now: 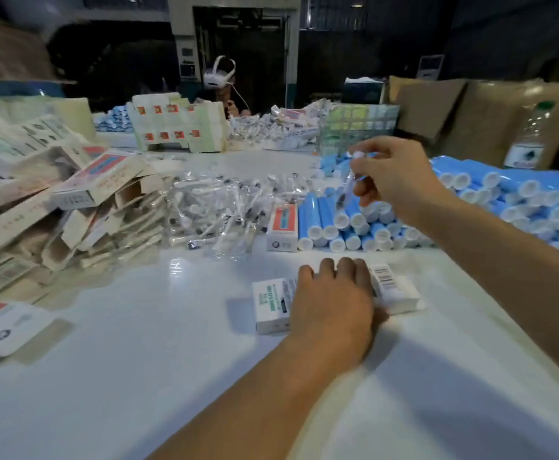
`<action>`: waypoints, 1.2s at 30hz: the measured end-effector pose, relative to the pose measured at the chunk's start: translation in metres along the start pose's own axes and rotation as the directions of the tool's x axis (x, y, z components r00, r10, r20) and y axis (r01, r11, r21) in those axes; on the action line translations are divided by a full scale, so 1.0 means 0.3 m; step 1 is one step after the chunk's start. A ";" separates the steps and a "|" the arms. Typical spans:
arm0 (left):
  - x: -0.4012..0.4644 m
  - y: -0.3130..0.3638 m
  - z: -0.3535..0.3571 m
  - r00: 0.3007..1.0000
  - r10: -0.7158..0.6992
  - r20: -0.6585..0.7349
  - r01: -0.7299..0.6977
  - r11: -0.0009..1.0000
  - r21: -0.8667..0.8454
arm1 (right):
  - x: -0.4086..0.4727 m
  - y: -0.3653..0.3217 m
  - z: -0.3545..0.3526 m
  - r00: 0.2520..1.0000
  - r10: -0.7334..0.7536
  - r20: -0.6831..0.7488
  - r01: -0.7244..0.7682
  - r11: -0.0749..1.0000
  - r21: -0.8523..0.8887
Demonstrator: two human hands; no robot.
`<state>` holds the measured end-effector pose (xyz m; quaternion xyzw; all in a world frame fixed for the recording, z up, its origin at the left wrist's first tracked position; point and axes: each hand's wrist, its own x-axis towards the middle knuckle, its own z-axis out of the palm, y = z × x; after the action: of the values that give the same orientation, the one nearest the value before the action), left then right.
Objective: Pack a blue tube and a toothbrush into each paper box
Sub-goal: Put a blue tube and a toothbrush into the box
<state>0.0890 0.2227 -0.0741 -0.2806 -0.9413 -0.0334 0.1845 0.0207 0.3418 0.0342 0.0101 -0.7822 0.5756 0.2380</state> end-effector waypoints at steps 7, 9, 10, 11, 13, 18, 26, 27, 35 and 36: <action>0.007 0.006 -0.002 0.998 -0.013 -0.055 0.015 1.000 0.024 | -0.222 0.239 -0.349 0.896 0.354 -0.266 -0.220 0.878 0.426; 0.004 0.007 -0.010 0.997 -0.033 -0.076 0.036 0.999 0.040 | -0.236 0.264 -0.340 0.886 0.412 -0.215 -0.259 0.821 0.508; 0.003 0.006 -0.014 0.996 -0.043 -0.084 0.048 0.998 0.052 | -0.239 0.262 -0.329 0.895 0.403 -0.191 -0.254 0.812 0.526; 0.002 0.005 -0.020 0.994 -0.054 -0.097 0.061 0.996 0.063 | -0.243 0.255 -0.315 0.909 0.381 -0.169 -0.239 0.808 0.539; -0.007 0.004 -0.035 0.986 -0.081 -0.144 0.090 0.994 0.062 | -0.257 0.236 -0.289 0.933 0.332 -0.140 -0.202 0.805 0.558; -0.024 0.013 -0.054 0.982 -0.093 -0.165 0.094 0.996 -0.001 | -0.296 0.203 -0.259 0.942 0.290 -0.167 -0.160 0.828 0.537; -0.025 0.038 -0.055 0.969 -0.074 -0.234 0.067 0.997 -0.037 | -0.357 0.206 -0.187 0.970 0.051 -0.238 0.002 0.976 0.217; -0.025 0.038 -0.057 0.970 -0.086 -0.229 0.077 0.996 -0.049 | -0.363 0.207 -0.180 0.972 0.022 -0.233 0.019 0.985 0.172; -0.023 0.028 -0.062 0.963 -0.117 -0.241 0.097 0.991 -0.093 | -0.390 0.195 -0.145 0.998 -0.042 0.046 0.035 0.989 0.146; -0.022 0.024 -0.062 0.961 -0.128 -0.245 0.104 0.989 -0.109 | -0.390 0.193 -0.151 0.997 -0.069 0.024 0.064 0.984 0.164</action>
<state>0.1042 0.2222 -0.0597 -0.2271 -0.9226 -0.1240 0.2862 0.1240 0.3723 -0.0525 0.0642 -0.7353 0.6291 0.2439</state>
